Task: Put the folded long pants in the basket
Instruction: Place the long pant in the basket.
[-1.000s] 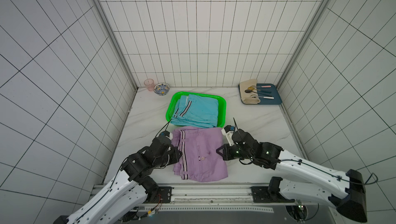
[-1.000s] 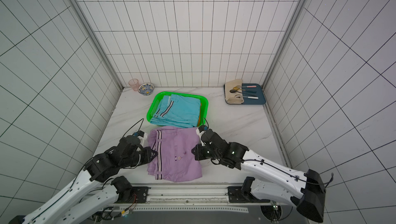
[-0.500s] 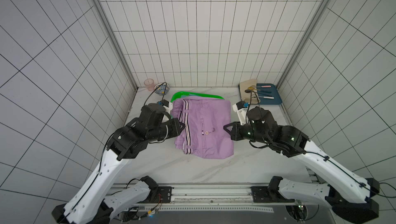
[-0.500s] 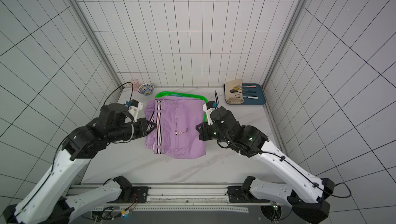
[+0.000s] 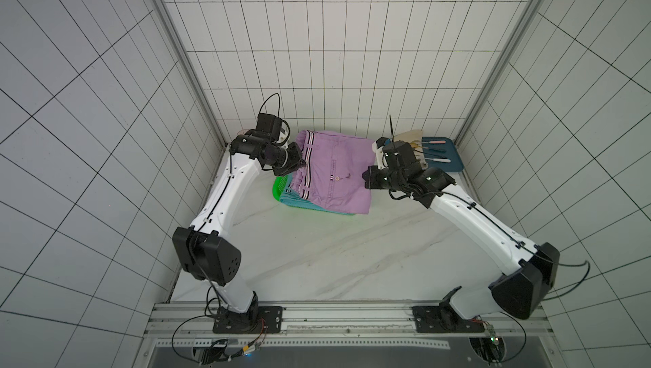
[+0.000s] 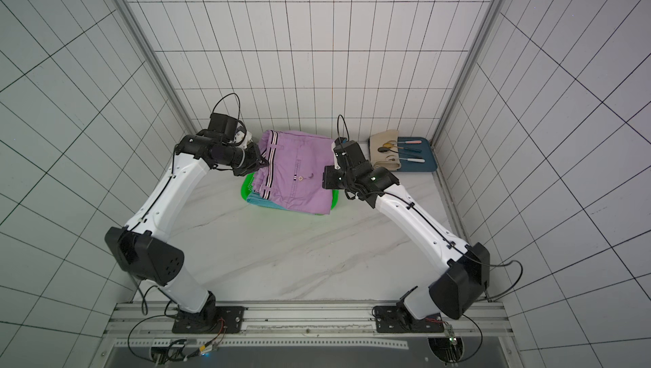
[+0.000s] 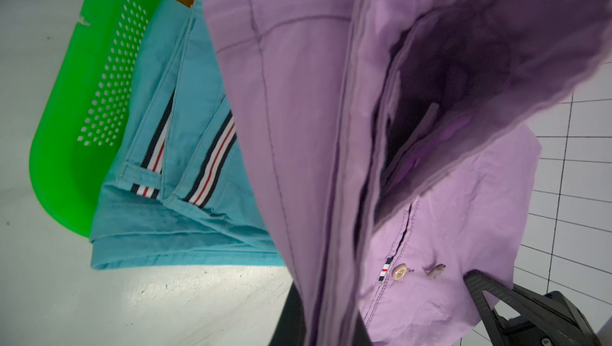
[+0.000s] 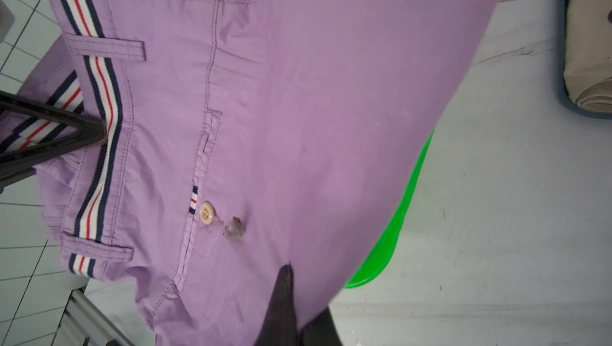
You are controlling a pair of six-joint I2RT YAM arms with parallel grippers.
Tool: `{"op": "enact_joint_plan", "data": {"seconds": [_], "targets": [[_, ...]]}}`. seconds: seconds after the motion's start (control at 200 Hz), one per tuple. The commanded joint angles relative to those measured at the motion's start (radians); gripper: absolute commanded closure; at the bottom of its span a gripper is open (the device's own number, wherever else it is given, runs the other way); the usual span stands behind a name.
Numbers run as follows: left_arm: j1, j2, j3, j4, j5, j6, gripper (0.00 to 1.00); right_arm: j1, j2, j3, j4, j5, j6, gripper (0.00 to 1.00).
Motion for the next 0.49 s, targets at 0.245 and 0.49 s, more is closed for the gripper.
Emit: {"op": "enact_joint_plan", "data": {"seconds": [0.245, 0.49], "targets": [[0.17, 0.222, -0.09, 0.082, 0.124, 0.059, 1.0, -0.125, 0.209, -0.113, 0.249, -0.156, -0.002, 1.0], [0.136, 0.315, -0.03, 0.078, 0.093, 0.084, 1.0, -0.132, 0.291, -0.117, 0.29, -0.21, 0.03, 1.0]]}}
